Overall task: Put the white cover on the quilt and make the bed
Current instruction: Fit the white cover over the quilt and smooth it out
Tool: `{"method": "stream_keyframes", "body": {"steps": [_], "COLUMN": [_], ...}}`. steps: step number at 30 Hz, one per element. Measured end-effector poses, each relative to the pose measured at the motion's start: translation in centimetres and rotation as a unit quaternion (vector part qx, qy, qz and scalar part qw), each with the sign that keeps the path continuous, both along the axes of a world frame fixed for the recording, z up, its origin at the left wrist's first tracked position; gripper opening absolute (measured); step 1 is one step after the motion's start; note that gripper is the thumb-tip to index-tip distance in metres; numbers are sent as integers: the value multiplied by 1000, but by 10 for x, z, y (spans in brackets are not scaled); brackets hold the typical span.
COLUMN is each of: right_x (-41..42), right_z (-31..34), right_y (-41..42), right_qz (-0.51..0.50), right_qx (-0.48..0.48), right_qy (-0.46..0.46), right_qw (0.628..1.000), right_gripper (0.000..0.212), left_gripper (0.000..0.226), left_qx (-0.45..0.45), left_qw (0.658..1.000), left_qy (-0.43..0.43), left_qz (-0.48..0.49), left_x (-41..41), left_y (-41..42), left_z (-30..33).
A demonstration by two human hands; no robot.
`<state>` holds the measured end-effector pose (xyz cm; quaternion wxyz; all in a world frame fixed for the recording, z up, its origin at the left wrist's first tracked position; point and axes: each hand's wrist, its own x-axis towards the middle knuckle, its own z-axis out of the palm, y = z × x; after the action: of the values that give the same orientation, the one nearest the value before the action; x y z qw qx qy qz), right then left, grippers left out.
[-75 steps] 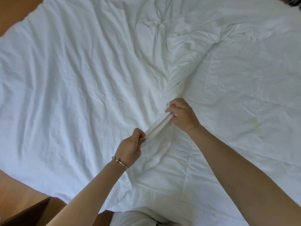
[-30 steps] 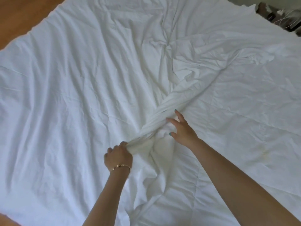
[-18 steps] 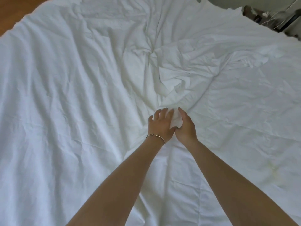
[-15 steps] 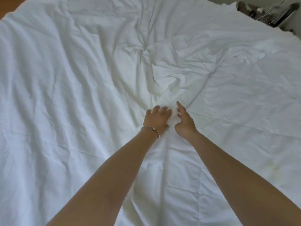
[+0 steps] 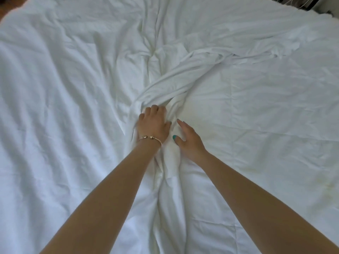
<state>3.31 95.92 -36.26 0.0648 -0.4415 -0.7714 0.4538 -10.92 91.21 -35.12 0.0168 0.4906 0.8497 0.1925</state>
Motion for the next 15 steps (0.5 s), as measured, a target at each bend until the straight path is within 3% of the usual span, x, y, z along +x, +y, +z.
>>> {"method": "stream_keyframes", "body": {"steps": [2,4,6,9,10,12,15], "right_x": [0,4,12,22,27,39,84], "right_z": [-1,2,12,39,49,70,99], "right_y": [-6,-9,-13,-8,-3,12,21], "right_qz": [-66,-114,-129,-109,-91,-60,-23], "right_qx": [-7,8,63,170,188,184,251], "right_qy": [38,68,106,111,108,101,42], "right_qw": [997,991,984,973,972,976,967], "right_gripper": [58,59,66,80,77,48,29], "left_gripper": [35,20,4,18,24,28,24], "left_qx": [-32,16,114,230,265,316,311], "left_qw": [998,998,993,968,954,926,927], "left_qy": [-9,-28,-35,-55,-58,-76,-116], "left_qz": [62,63,12,-83,-130,-190,-174], "left_x": [1,4,17,60,76,104,124], "left_y": [-6,-12,-19,-36,-43,-63,-96], "left_z": [-6,-2,8,40,53,77,96]}}
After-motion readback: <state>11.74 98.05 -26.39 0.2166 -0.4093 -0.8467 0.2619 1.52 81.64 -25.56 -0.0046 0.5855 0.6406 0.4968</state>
